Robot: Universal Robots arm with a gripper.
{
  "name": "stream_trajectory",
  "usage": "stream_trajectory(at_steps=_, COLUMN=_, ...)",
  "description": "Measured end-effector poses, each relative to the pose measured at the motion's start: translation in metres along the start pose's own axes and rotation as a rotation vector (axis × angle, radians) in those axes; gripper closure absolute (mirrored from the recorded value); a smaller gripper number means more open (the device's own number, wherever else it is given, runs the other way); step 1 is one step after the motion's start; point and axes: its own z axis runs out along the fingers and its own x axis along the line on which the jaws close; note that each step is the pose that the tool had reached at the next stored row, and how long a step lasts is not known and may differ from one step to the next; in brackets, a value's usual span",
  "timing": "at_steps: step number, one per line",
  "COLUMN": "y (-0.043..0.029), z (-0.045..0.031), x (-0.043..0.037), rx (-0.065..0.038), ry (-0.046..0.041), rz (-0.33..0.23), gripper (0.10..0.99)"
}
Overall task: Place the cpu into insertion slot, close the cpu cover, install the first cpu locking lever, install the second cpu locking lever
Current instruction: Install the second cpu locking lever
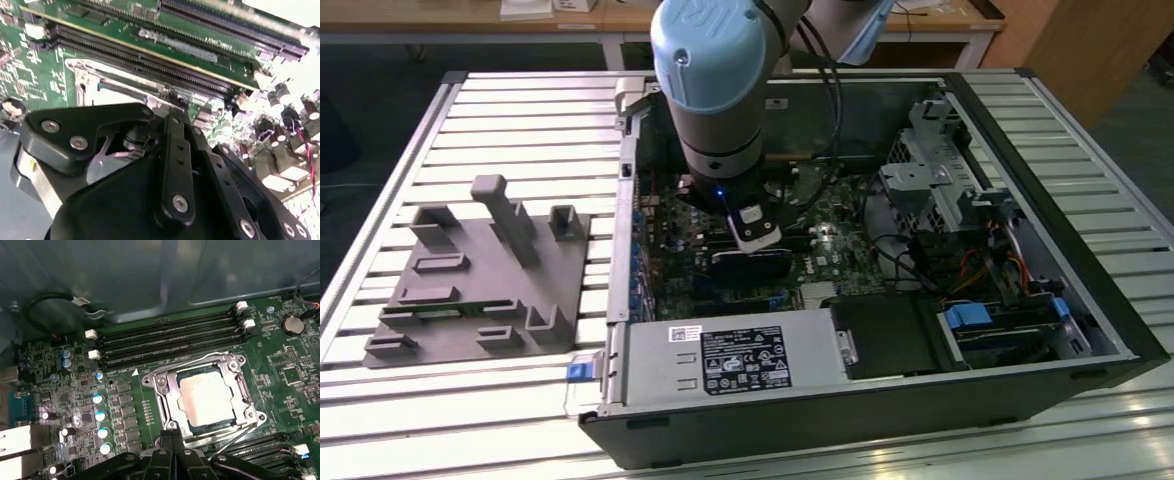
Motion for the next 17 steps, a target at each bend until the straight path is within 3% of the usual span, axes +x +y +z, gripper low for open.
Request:
stream_trajectory(at_steps=5, y=0.0009, z=-0.0029, x=-0.0002, rx=0.000, ry=0.0002, rz=0.000, gripper=0.980)
stream_trajectory(at_steps=17, y=0.0086, z=-0.0264, x=-0.0012, rx=0.000, ry=0.0001, rz=0.000, gripper=0.980)
